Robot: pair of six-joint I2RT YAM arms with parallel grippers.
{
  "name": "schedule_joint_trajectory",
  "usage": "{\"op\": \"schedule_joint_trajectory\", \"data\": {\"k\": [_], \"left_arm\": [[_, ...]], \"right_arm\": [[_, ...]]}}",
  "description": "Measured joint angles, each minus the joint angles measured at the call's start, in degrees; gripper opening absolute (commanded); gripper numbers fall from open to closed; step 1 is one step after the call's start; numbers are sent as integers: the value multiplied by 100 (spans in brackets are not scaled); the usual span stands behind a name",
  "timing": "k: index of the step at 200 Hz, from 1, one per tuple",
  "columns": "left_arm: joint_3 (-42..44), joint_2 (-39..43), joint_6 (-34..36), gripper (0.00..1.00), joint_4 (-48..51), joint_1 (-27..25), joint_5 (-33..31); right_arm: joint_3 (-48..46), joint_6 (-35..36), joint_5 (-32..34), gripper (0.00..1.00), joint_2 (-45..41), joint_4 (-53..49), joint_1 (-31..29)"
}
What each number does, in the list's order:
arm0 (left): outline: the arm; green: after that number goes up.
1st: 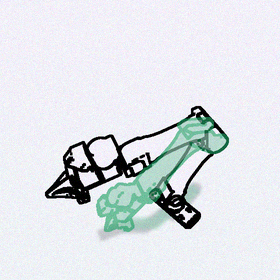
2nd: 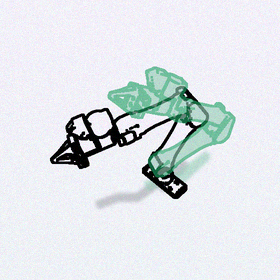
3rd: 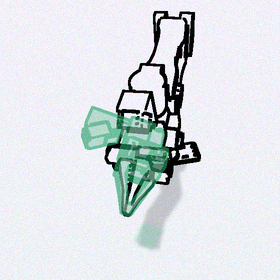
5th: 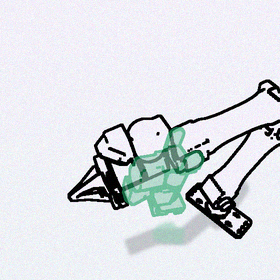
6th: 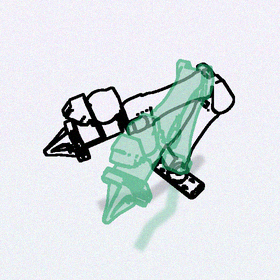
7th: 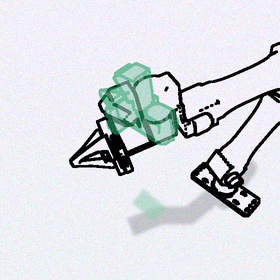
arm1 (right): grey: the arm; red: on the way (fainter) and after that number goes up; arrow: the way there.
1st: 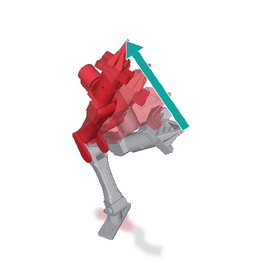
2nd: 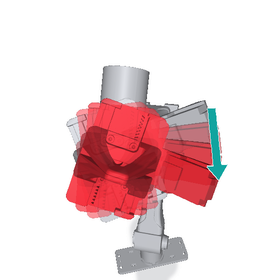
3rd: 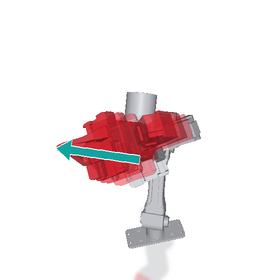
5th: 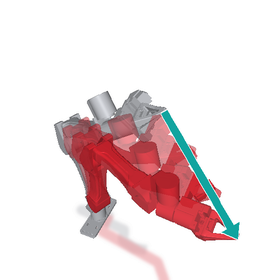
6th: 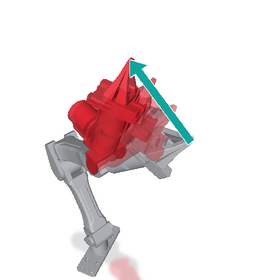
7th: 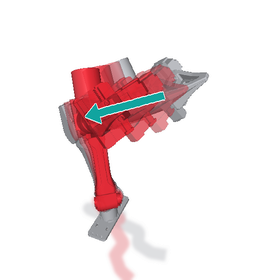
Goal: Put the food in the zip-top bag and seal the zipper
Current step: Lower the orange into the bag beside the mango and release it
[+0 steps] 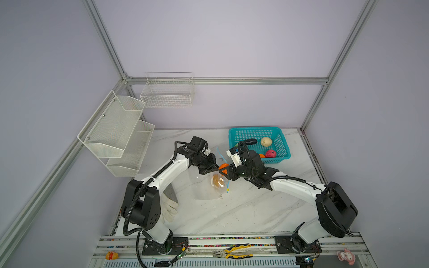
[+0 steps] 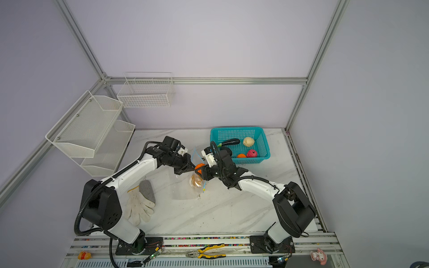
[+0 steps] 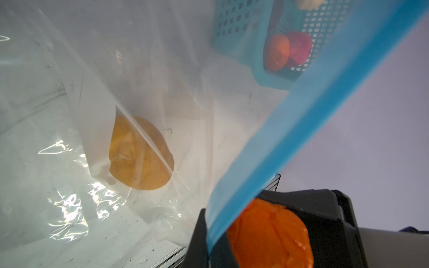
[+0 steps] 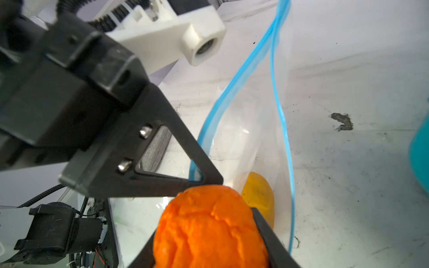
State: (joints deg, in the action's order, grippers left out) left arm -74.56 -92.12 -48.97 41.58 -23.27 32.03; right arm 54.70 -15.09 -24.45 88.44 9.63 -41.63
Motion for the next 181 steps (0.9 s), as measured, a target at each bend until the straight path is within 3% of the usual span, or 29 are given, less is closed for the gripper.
{"op": "schedule_joint_trajectory", "data": {"k": [89, 181], "left_arm": [[0, 175, -15, 0, -42, -31, 210], [0, 409, -22, 0, -116, -44, 254]], "right_arm": [[87, 190, 424, 29, 326, -319, 7], [463, 304, 623, 56, 332, -804, 11]]}}
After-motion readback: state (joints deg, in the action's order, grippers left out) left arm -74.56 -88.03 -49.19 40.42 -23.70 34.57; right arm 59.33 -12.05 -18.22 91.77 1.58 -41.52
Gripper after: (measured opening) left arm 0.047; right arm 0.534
